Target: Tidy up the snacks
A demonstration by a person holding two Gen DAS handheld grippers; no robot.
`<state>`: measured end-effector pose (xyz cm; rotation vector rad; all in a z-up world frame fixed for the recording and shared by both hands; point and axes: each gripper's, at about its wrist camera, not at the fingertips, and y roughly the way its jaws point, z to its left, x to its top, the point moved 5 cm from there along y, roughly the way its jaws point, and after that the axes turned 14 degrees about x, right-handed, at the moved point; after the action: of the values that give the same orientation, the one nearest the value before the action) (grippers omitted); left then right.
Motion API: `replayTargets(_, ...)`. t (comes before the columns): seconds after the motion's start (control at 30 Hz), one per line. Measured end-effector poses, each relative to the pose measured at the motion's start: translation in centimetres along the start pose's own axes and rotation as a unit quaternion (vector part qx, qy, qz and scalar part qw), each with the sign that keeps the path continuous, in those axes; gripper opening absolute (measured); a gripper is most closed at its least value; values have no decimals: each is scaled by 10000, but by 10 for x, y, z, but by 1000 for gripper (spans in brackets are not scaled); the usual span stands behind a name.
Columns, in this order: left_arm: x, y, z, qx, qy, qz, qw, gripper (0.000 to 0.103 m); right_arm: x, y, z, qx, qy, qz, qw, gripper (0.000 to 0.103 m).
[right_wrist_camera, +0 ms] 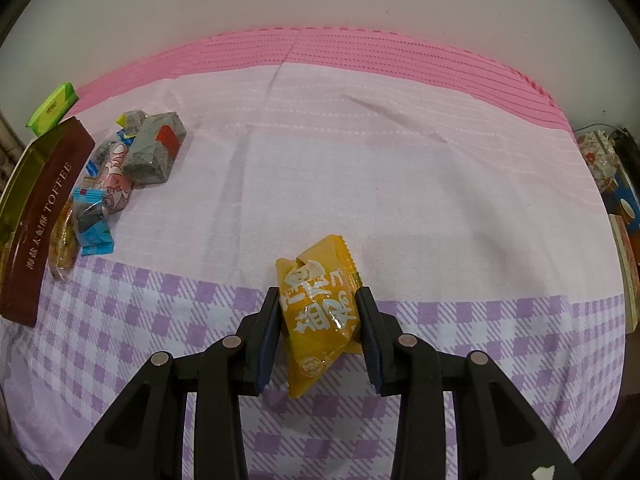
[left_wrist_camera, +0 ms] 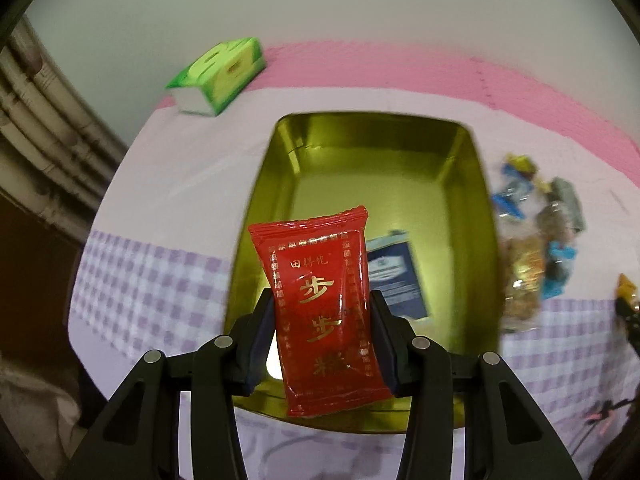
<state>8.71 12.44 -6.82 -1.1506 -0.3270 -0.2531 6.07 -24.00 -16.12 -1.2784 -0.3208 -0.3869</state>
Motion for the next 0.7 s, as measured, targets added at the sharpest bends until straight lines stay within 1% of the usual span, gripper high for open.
replayTargets(0.13, -5, 15, 11, 120, 32, 120, 9999, 46, 1, 1, 0, -25, 53, 20, 10000, 34)
replayTargets(0.3, -10, 27, 13, 187, 123, 183, 9996, 46, 0, 1, 1, -72, 76, 41, 9999, 34)
replayTargets(0.7, -14, 32, 5, 372, 445, -5, 9983, 46, 0, -3, 5, -29, 144, -12, 9999, 32)
